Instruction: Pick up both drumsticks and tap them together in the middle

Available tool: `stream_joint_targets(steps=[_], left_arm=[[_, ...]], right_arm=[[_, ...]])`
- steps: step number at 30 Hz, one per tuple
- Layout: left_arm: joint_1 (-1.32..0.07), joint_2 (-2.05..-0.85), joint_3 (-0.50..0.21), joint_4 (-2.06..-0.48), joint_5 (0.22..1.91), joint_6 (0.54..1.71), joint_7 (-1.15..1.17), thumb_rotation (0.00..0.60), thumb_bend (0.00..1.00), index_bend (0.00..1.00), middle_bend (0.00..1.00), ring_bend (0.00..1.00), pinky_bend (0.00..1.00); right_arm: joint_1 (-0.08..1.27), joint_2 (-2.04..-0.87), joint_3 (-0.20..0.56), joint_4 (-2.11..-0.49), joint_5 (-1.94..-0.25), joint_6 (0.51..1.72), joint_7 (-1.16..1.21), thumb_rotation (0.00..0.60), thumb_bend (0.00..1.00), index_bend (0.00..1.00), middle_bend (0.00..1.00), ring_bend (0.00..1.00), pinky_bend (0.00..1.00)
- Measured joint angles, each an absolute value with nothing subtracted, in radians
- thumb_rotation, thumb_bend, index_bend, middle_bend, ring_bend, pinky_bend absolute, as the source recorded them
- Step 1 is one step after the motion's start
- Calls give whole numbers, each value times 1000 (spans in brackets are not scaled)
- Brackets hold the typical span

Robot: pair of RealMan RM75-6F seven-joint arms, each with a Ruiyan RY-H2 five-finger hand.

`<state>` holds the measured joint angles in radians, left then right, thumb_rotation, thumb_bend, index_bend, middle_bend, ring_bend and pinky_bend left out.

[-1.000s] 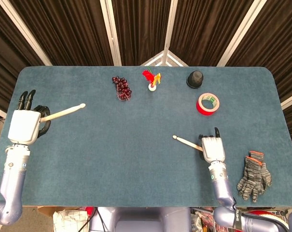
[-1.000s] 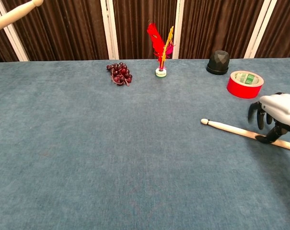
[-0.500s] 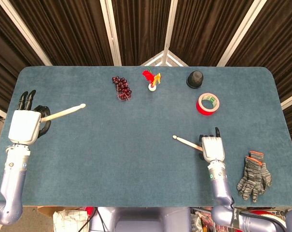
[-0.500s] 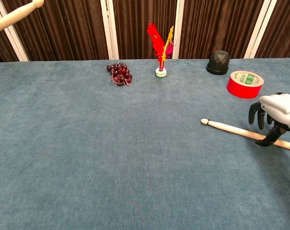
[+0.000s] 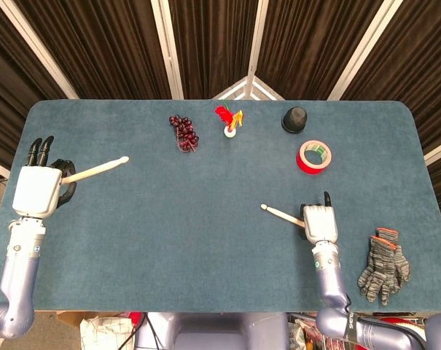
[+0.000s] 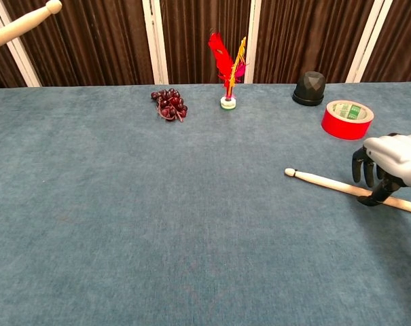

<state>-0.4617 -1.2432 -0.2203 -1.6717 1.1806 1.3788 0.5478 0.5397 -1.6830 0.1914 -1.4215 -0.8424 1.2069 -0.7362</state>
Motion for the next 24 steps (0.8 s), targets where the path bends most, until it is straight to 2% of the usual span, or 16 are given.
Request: stream_joint_targets(steps=[16,24], left_arm=[[-460,-1239,-221,-1670,1181,1379,546,600,524,585,551,42,0],[-460,-1240,-221,-1670,1181,1380,548,600,524,585,551,42,0]], right_arm=[[540,-1703,185,-1394,-841,1207,-737,600,331,522,549,452,20],[541,-1705,187,-1383,-839,1201,-731,600,368,547,568,468,26]])
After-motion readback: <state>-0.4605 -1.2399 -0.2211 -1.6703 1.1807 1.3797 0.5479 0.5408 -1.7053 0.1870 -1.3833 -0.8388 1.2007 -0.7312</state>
